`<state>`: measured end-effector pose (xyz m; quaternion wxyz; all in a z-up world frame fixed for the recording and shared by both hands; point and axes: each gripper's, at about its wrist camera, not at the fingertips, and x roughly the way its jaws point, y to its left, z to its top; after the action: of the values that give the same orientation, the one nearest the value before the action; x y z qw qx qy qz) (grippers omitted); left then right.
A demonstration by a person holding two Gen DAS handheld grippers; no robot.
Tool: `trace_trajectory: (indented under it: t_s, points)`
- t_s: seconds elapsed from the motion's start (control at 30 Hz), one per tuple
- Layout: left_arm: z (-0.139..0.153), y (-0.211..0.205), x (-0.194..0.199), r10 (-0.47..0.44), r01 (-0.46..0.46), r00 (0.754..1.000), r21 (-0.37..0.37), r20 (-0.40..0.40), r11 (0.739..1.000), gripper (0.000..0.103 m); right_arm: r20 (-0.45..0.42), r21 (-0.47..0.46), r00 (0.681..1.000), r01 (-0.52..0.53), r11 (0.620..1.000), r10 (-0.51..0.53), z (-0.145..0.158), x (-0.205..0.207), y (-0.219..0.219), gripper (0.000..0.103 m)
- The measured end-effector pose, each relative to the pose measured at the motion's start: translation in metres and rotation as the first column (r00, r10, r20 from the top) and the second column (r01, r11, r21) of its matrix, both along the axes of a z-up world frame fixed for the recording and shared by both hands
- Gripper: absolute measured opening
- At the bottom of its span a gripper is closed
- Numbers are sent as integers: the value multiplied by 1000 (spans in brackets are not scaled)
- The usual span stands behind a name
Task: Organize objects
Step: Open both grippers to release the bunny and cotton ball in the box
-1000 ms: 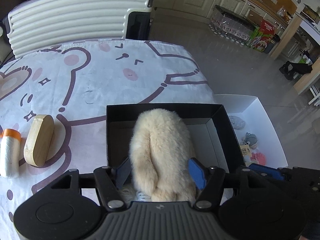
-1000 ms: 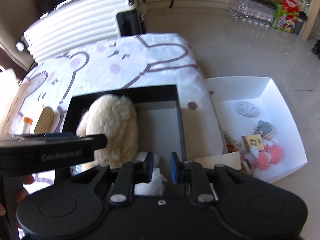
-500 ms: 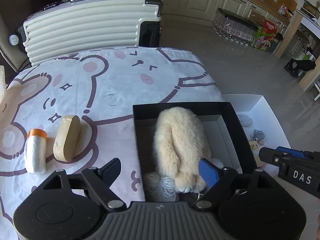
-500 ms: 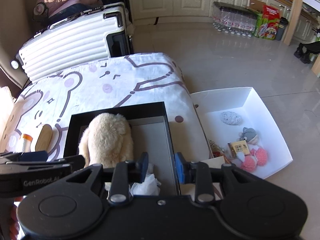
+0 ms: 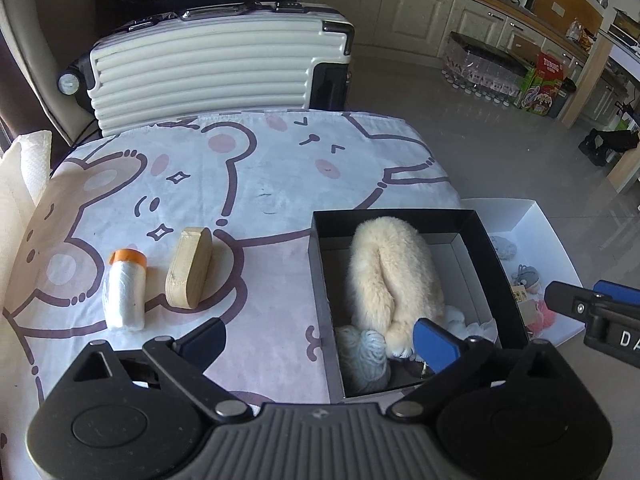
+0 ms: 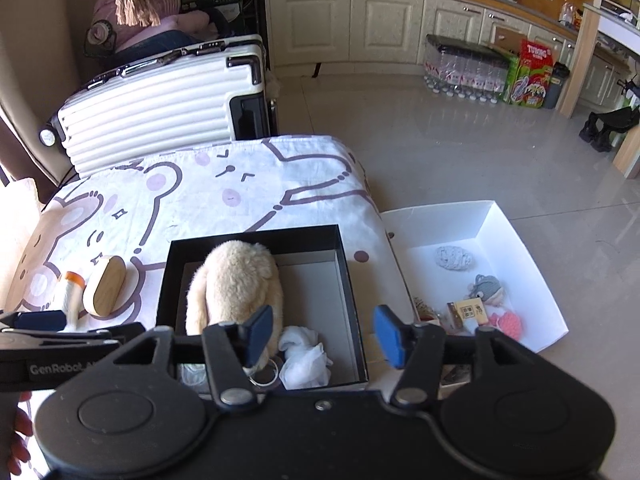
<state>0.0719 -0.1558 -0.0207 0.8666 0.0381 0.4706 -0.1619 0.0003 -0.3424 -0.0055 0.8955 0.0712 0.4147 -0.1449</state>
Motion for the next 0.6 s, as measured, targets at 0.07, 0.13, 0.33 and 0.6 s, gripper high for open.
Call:
trace_trajectory:
  t_s: [0.07, 0.13, 0.33, 0.6]
  points:
    - [4, 3, -4, 2, -2, 1000, 3, 9, 1000, 101, 9, -5, 1000, 0, 1000, 0, 4, -4, 2, 63]
    - [7, 6, -7, 5, -5, 1000, 4, 19, 1000, 103, 16, -11, 1000, 2, 1000, -2, 7, -7, 4, 66]
    - [15, 15, -13, 20, -20, 999, -1, 38, 1000, 103, 23, -60, 1000, -2, 998, 4, 13, -16, 12, 76]
    - [20, 24, -18, 33, -33, 998, -5, 51, 999, 103, 18, -93, 1000, 11, 996, -10, 14, -23, 13, 89]
